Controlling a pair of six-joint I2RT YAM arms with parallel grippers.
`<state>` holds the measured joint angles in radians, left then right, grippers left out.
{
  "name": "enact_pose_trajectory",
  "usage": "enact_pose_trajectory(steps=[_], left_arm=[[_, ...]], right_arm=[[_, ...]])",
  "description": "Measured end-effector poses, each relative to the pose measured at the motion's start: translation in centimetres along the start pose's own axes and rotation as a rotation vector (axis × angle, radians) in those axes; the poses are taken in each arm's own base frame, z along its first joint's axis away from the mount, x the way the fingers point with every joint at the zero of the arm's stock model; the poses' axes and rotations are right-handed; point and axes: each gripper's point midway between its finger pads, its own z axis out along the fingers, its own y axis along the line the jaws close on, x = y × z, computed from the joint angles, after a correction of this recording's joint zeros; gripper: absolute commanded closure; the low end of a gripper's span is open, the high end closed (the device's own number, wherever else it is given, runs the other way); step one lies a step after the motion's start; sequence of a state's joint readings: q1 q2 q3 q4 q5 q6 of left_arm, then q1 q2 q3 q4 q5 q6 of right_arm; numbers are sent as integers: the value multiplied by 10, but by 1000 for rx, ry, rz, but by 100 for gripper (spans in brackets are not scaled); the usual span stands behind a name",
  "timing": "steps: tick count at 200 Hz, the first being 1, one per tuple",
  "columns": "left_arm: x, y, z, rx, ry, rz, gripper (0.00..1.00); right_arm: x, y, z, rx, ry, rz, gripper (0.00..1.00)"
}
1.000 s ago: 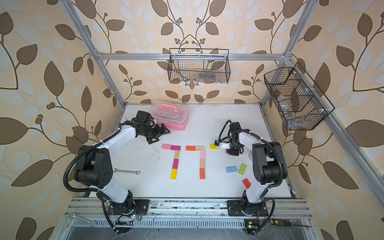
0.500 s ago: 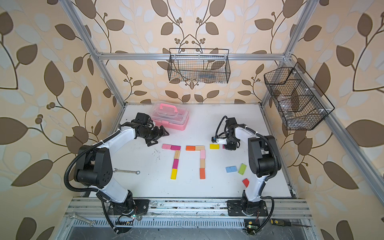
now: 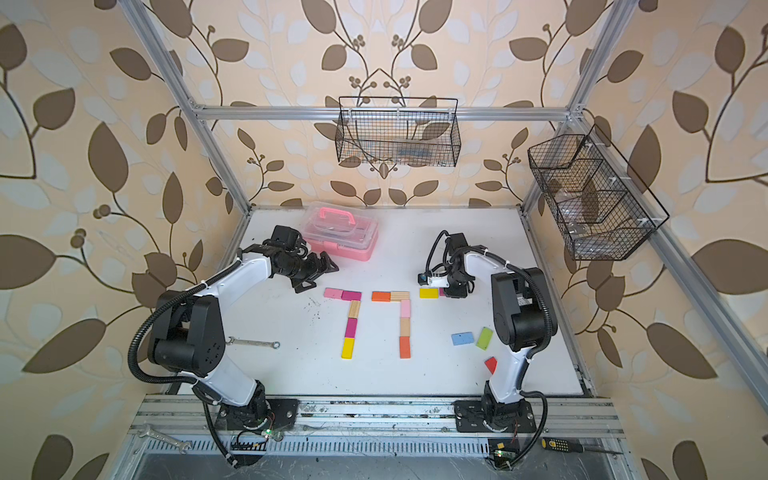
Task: Assemble the number 7 with building blocks
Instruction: Assemble the building block at the center of the board.
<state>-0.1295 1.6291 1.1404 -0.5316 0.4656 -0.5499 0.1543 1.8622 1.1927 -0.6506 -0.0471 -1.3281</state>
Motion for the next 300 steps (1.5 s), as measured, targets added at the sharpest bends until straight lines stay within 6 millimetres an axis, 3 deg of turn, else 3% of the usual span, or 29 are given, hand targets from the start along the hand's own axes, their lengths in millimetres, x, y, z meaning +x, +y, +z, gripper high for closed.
enact_pose_trajectory(steps=[78,272,283,288,295,300], left_arm=[[-1,1,-1,2,-1,-5,2],[-2,3,-2,1,0,-13,2],[-2,4,-2,1,1,-13,2],[-2,4,-2,1,1,-13,2],[-1,4,-1,1,1,-14,2],[-1,4,-1,0,1,-14,2]], right_arm=[[-11,2,1,-7,-13,-27,78],[-12,5,2,9,-25,-8,75],[-12,5,2,12,-26,-8,70],[-12,5,2,12,-26,-6,63],[-12,5,2,12,-28,-2,44],[-13,5,2,12,-31,5,24]])
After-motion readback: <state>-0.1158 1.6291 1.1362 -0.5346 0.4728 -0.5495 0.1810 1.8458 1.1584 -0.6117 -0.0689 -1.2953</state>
